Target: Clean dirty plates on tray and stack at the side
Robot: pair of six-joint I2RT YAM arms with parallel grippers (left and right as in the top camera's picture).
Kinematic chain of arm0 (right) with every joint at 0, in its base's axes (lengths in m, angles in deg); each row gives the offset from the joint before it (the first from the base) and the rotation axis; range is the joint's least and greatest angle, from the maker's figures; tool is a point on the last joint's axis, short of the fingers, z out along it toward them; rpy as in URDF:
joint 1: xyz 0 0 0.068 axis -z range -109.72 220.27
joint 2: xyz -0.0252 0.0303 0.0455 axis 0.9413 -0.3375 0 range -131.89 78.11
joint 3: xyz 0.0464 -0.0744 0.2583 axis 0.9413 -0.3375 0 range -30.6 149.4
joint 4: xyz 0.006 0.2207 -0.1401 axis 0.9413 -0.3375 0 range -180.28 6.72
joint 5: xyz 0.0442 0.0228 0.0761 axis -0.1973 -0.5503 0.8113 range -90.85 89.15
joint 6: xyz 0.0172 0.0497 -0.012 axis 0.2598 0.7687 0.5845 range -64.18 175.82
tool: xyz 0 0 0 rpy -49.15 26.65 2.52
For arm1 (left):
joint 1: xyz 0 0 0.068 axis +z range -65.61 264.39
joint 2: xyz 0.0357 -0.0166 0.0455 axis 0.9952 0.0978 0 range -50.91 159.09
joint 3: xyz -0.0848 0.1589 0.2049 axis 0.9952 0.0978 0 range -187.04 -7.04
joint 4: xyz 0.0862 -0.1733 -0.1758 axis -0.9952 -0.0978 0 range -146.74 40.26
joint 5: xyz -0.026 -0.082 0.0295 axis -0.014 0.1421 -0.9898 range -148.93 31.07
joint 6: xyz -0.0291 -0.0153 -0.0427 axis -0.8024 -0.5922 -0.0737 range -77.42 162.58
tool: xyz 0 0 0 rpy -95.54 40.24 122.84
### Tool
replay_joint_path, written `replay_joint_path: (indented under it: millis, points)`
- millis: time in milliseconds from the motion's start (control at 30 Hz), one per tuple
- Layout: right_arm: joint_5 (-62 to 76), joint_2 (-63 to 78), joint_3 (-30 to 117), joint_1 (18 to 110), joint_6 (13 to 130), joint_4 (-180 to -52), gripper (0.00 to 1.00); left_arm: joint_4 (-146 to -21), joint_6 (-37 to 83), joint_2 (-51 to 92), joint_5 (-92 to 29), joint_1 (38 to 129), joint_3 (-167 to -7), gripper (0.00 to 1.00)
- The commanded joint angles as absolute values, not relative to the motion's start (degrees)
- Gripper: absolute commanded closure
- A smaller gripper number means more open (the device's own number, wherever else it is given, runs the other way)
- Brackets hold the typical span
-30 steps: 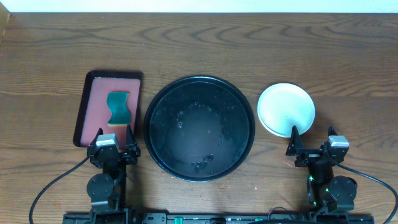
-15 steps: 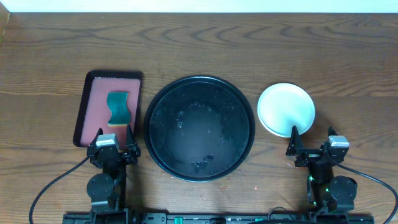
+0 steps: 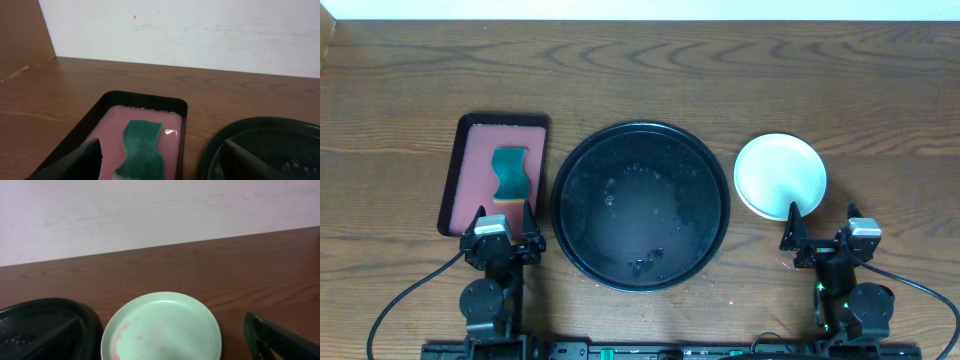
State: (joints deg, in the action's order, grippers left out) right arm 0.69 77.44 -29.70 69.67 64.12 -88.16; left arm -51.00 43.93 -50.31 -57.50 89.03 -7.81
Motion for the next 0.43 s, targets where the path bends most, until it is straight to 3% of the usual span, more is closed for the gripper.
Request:
replay_joint_path:
  millis: [0,400]
  points:
    - [0.91,77.81,-29.94,70.22,64.33,-88.16,0.01,-53.8,44.47,-50.64,-58.04,89.01,-7.27,0.24]
    - [0.91,77.81,-29.94,70.22,64.33,-88.18,0.01,-53.8,44.47,-50.64,-58.04,89.03,-7.27,0.24]
